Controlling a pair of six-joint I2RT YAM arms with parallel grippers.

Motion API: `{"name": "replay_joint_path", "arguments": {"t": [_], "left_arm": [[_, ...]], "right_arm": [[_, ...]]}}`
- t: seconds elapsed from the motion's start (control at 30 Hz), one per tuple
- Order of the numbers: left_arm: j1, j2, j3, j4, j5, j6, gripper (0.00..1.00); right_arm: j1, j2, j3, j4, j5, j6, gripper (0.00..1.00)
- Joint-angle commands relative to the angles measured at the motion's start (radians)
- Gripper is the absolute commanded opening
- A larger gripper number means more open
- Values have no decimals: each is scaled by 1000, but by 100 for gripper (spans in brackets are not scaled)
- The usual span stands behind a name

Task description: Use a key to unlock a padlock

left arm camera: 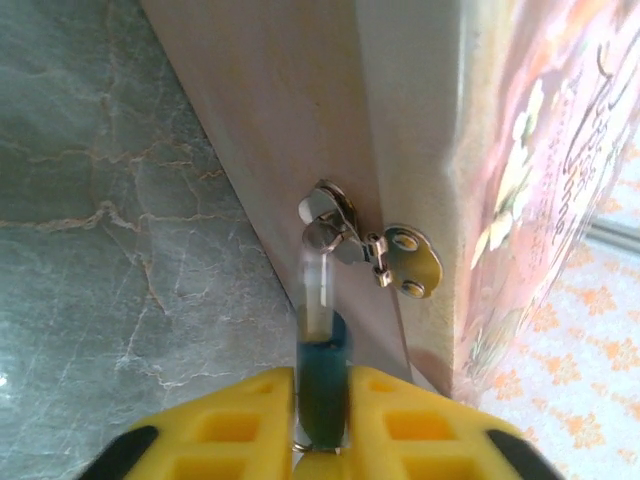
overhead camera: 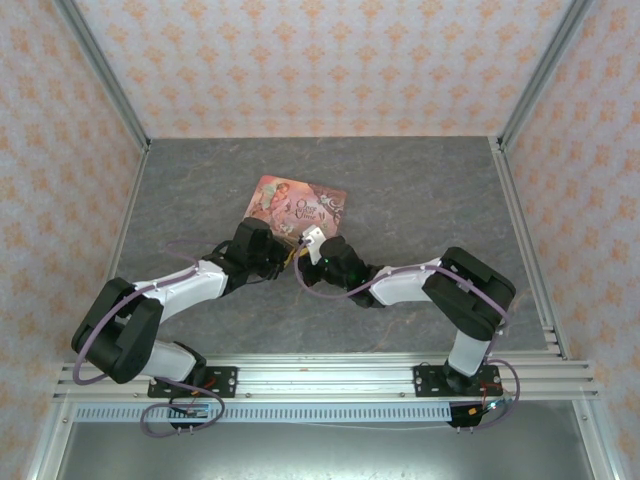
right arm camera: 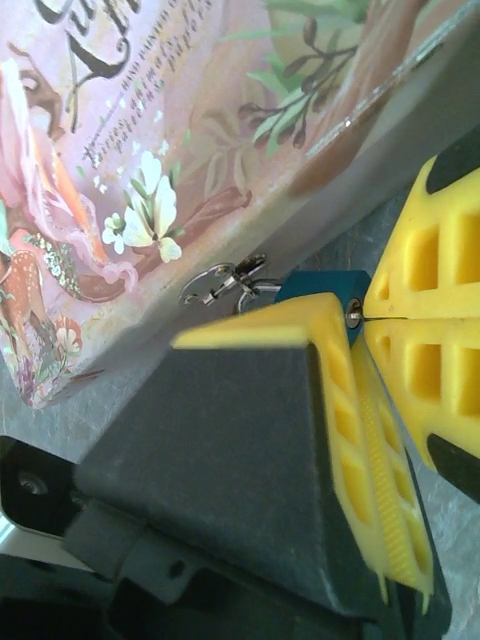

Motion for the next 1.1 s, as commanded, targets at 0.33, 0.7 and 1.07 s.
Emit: {"name": "replay_joint_path", "arguments": {"t": [0.33,0.7,1.07], "left_arm": [[1,-186,33,-261,-139,191,58],[112,-181,112,-367,-118,375,83],[264,5,259,-440,-63,605,96]], "right_arm": [[-16,-20,-86,70,-47,532,0],[-40,20,-240,338,-72,957,0],[-69,-33,-272,270,-97,906,16]]}}
